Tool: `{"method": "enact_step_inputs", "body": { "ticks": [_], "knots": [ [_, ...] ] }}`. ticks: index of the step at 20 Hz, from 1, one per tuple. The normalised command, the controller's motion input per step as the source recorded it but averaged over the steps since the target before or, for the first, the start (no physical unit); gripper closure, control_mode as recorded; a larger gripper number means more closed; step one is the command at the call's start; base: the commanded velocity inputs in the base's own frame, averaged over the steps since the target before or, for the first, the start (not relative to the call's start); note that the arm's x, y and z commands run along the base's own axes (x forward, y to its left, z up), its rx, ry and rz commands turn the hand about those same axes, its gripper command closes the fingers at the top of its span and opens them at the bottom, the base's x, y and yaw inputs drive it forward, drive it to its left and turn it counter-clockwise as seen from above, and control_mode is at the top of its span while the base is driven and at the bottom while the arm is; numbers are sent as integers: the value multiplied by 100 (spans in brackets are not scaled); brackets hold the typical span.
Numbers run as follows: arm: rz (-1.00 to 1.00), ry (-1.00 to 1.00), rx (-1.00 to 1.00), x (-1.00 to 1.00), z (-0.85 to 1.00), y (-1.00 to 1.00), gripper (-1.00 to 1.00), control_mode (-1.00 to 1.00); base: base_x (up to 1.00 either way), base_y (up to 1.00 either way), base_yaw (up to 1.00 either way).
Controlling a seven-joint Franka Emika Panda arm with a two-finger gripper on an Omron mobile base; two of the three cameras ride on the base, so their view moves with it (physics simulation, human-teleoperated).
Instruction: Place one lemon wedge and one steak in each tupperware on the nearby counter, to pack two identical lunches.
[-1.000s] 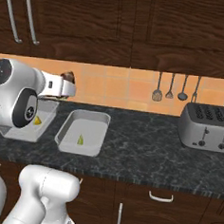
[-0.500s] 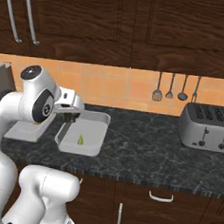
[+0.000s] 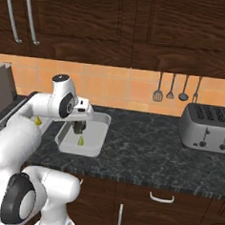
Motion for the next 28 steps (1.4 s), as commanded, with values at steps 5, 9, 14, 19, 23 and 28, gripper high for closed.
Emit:
{"method": "enact_step_inputs", "body": {
  "ticks": [5, 9, 14, 19, 23, 28],
  "knots": [
    [5, 0, 0, 85, -54, 0, 100, -100, 0, 0, 0],
    [6, 6, 0, 35, -75, 0, 100, -100, 0, 0, 0],
    [4, 3, 1, 25, -36, -2, 100, -100, 0, 0, 0],
    [4, 0, 1, 13, -34, -2, -100, -100, 0, 0, 0],
    [4, -2, 2, -3, -18, -4, -100, -100, 0, 0, 0],
    [5, -11, 3, -55, 32, -3, -100, -100, 0, 0, 0]
  ]
}}
